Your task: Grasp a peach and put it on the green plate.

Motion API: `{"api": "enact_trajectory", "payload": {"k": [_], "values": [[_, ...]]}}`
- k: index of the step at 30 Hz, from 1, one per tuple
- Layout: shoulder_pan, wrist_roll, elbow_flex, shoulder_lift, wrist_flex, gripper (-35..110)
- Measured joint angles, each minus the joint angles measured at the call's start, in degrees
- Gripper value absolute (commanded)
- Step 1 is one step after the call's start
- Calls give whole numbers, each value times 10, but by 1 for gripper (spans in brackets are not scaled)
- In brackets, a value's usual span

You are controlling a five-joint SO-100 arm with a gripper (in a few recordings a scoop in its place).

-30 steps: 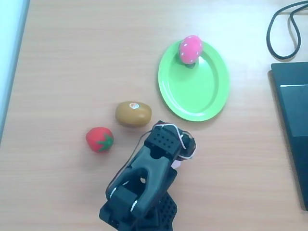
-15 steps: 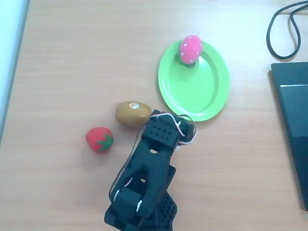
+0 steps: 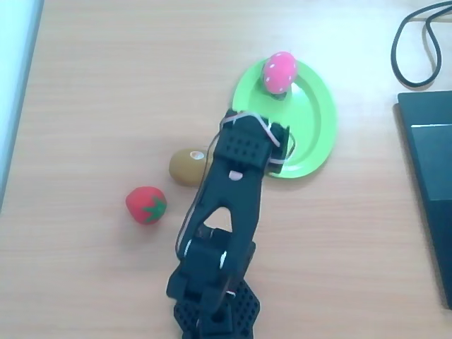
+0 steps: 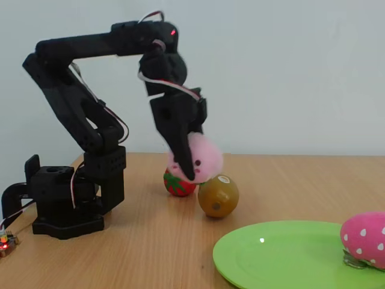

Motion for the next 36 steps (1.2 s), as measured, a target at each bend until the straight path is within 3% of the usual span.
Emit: {"api": "enact_trajectory", "payload": {"k": [21,36], "values": [[1,125,-498,-486,96,18],[-8,420,-708,-711,100,19]]}}
